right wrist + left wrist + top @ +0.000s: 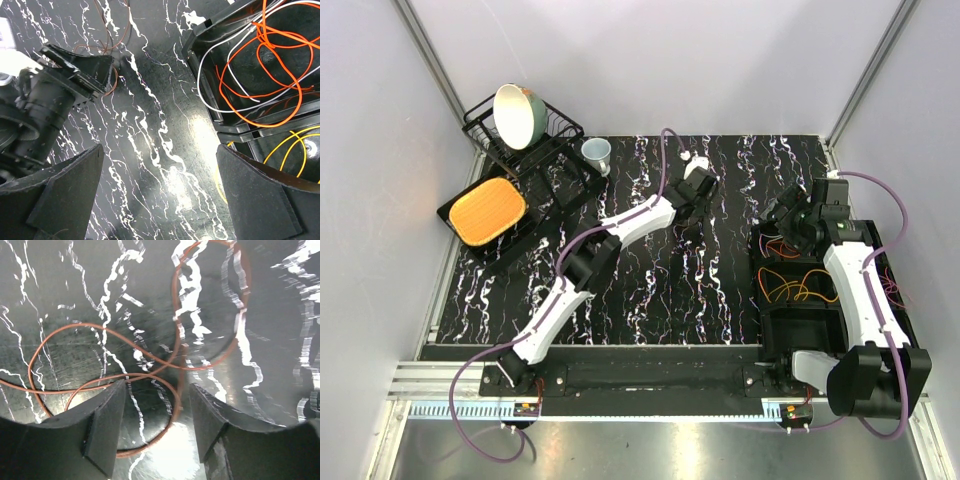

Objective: Untangle the cables

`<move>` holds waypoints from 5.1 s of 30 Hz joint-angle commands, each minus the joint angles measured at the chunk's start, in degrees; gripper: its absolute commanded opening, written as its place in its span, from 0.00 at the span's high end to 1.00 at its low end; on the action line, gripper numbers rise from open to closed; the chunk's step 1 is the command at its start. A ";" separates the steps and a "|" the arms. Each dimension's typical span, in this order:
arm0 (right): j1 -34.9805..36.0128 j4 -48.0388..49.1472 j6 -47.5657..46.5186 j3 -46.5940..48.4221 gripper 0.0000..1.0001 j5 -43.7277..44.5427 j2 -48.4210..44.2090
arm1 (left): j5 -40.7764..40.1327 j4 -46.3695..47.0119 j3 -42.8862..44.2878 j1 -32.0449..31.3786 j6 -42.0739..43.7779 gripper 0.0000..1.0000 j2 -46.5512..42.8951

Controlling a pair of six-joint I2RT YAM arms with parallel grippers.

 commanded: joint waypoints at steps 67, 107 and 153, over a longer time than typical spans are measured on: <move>25.64 32.27 23.16 4.21 0.30 -12.45 5.70 | 67.40 2.34 -34.91 15.55 -3.35 1.00 -48.68; 28.45 23.23 19.22 12.01 1.00 -8.41 5.53 | 53.19 -8.80 -34.20 13.00 3.76 0.01 -54.29; 28.45 -19.76 -9.63 66.19 1.00 42.75 -5.63 | 15.28 -16.82 -75.43 18.62 8.96 0.01 -100.70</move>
